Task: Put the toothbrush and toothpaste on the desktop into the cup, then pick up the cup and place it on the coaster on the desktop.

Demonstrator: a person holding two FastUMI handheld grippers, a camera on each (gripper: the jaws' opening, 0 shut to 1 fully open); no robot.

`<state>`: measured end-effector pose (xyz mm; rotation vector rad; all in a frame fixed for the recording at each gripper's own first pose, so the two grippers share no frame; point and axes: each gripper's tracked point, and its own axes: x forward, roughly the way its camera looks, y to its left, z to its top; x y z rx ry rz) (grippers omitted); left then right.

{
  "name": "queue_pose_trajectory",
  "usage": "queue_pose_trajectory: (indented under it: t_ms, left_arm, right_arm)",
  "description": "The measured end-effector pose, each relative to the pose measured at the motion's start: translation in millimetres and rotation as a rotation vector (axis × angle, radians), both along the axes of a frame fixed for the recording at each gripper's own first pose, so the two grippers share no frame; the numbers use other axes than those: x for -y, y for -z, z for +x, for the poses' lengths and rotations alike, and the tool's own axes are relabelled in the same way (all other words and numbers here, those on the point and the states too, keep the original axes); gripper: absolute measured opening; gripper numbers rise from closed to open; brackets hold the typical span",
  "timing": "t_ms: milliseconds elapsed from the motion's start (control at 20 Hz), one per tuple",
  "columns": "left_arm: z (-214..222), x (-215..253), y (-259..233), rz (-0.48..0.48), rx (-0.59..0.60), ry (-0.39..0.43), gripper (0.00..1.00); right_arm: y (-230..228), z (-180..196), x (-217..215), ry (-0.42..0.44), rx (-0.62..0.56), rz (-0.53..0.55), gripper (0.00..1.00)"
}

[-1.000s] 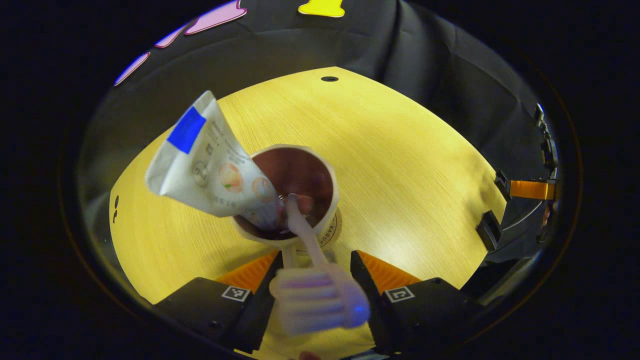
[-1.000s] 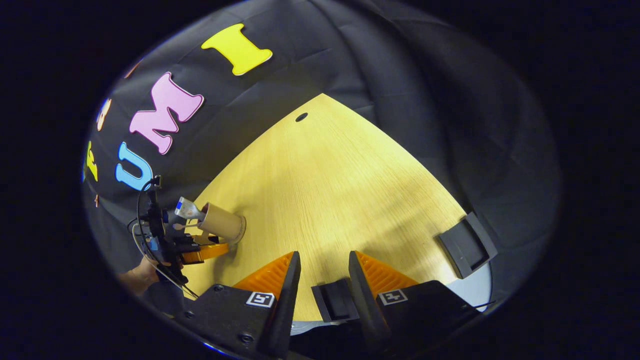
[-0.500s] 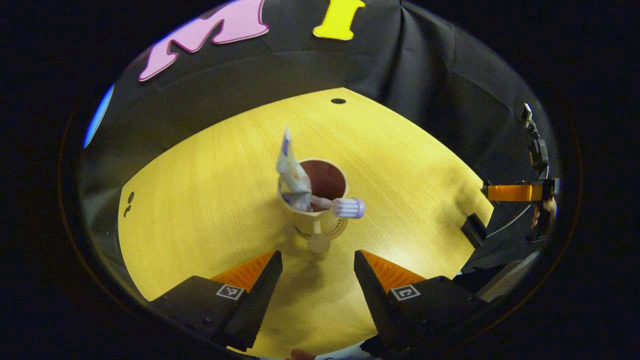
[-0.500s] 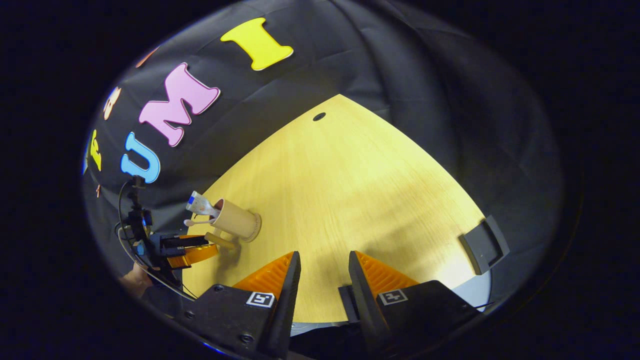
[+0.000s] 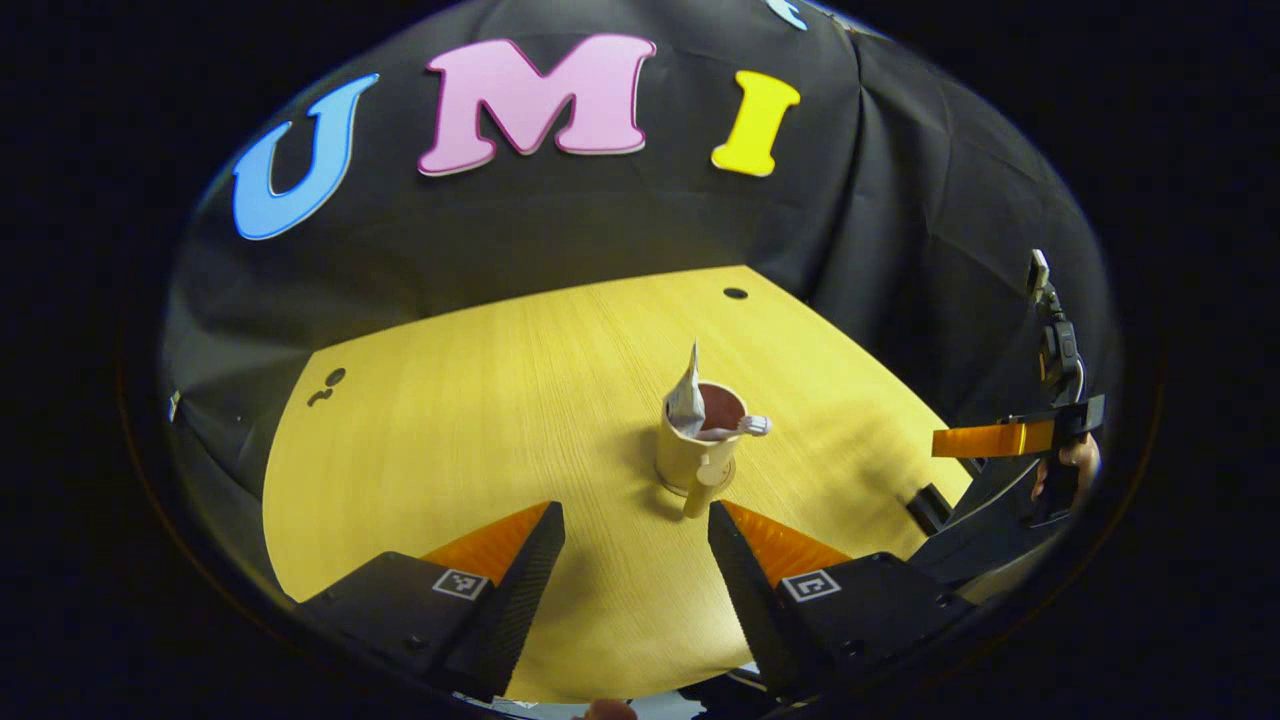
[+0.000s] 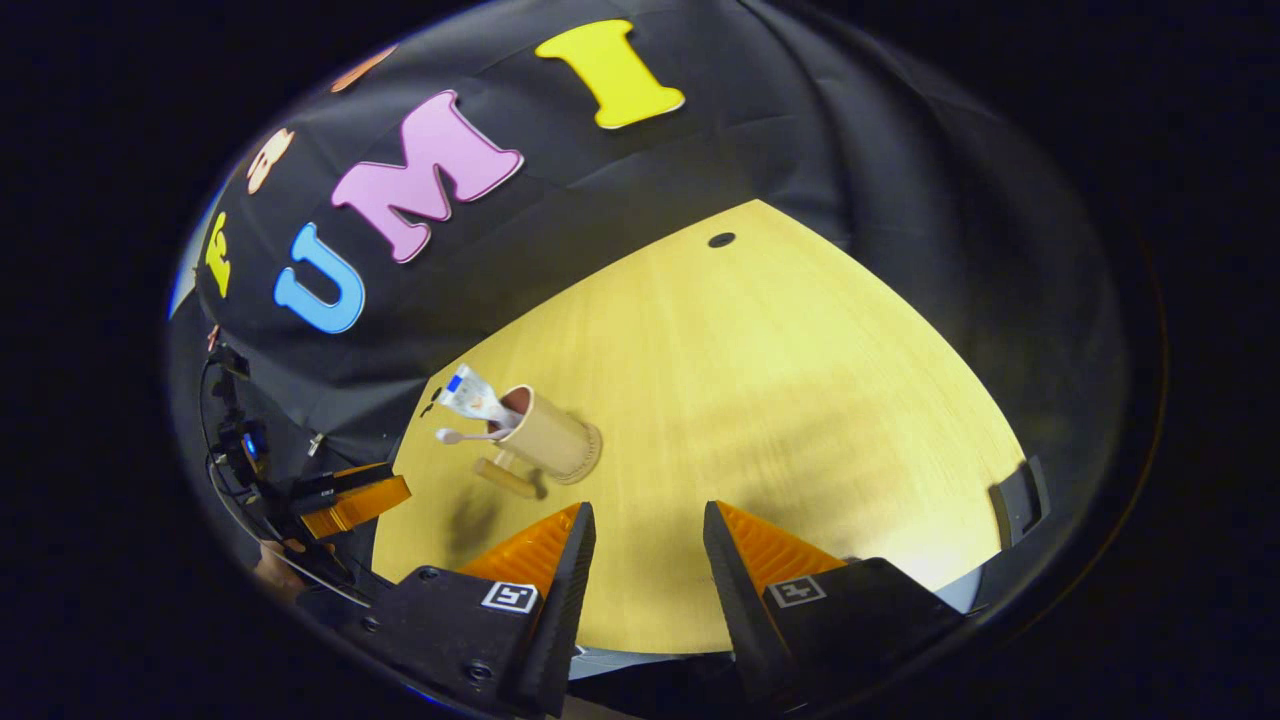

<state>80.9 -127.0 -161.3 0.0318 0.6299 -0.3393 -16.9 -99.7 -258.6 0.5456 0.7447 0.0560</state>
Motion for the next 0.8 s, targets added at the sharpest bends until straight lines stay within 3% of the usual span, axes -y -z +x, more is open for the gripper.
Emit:
queue_pose_trajectory:
  t_ms: [50,400,550,800]
  left_arm:
    - [-5,-1,-7,-0.023,0.019,-0.002,0.91]
    - [-34,-33,-30,-0.111,0.065,-0.044,0.9]
    - [-43,-43,-28,-0.14,0.055,-0.056,0.91]
    - [-52,-49,-36,-0.187,0.055,-0.052,0.9]
  right_arm:
    - [-5,4,-9,-0.014,0.01,-0.004,0.68]
    - [-43,18,-72,-0.11,0.093,0.007,0.78]
    - [-54,21,-95,-0.138,0.121,0.007,0.89]
    - [-62,19,-124,-0.16,0.149,0.007,0.93]
